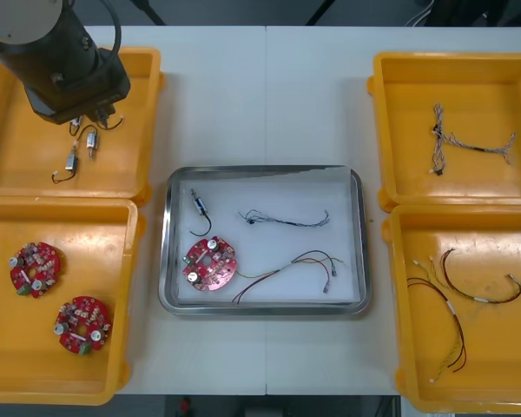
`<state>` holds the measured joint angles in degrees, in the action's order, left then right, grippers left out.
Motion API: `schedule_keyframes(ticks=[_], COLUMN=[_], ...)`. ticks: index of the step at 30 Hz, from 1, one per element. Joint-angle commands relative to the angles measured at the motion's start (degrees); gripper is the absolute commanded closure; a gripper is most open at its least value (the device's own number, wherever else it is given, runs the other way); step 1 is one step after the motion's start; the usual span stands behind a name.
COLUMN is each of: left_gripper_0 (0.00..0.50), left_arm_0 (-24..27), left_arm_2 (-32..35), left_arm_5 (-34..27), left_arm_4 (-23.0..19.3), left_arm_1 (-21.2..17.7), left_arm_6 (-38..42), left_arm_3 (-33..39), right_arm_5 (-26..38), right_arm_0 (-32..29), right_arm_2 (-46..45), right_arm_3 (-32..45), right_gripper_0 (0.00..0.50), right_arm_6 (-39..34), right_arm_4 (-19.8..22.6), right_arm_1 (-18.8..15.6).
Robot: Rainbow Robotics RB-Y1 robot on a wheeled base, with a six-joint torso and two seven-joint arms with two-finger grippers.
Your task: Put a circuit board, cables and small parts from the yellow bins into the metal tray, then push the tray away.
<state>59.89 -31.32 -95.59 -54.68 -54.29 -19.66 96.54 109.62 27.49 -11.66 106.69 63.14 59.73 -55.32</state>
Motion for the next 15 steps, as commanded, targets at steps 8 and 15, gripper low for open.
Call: schedule_keyframes(ticks=[8, 15], left_gripper_0=[0.5, 0.5], left_arm_0=[-6.01, -6.72], left_arm_2=[1.7, -2.52], left_arm_5=[-0.47, -0.47], left_arm_4=[8.45, 15.3], left_arm_1=[6.74, 12.72], left_arm_6=[13.51, 15.09], left_arm_3=[9.45, 9.36], right_arm_5=[0.38, 0.38], right_arm_0=[-7.71, -7.89], right_arm_2=[-3.98, -3.98], right_arm_3=[5.55, 5.64], right_gripper_0=[0.0, 0.0], right_arm_6=[-0.21, 0.58], right_arm_4=[-1.45, -3.56], right_arm_1=[-1.81, 1.27])
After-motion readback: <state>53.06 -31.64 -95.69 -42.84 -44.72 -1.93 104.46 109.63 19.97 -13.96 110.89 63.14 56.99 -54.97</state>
